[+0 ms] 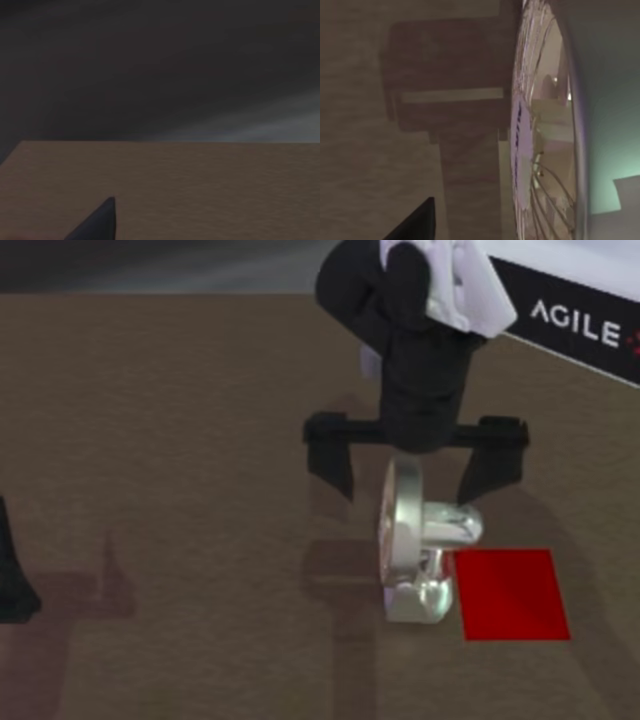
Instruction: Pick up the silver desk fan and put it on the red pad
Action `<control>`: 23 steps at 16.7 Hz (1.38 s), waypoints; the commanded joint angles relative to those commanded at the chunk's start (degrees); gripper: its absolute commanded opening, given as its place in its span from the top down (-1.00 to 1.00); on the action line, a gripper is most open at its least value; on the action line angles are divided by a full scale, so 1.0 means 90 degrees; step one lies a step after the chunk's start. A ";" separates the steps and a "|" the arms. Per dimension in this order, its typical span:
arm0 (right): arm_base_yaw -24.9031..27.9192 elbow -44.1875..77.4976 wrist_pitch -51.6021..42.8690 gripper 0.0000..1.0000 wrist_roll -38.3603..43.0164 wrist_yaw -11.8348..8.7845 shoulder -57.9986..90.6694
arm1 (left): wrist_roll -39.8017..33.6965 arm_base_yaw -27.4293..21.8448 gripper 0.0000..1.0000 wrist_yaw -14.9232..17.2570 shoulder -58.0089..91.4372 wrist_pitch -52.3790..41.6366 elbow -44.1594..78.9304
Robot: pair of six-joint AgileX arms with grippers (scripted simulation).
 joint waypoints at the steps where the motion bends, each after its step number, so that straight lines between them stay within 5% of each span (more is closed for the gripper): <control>1: 0.0005 -0.0148 0.0147 -1.00 0.0005 0.0000 0.0000 | 0.0000 0.0000 -1.00 0.0000 0.0000 0.0000 0.0000; 6: 0.0010 -0.0245 0.0244 -1.00 0.0010 0.0000 0.0000 | 0.0000 0.0000 -1.00 0.0000 0.0000 0.0000 0.0000; 19: 0.0010 -0.0245 0.0244 0.96 0.0010 0.0000 0.0000 | 0.0000 0.0000 -1.00 0.0000 0.0000 0.0000 0.0000; 23: 0.0010 -0.0245 0.0244 1.00 0.0010 0.0000 0.0000 | 0.0000 0.0000 -1.00 0.0000 0.0000 0.0000 0.0000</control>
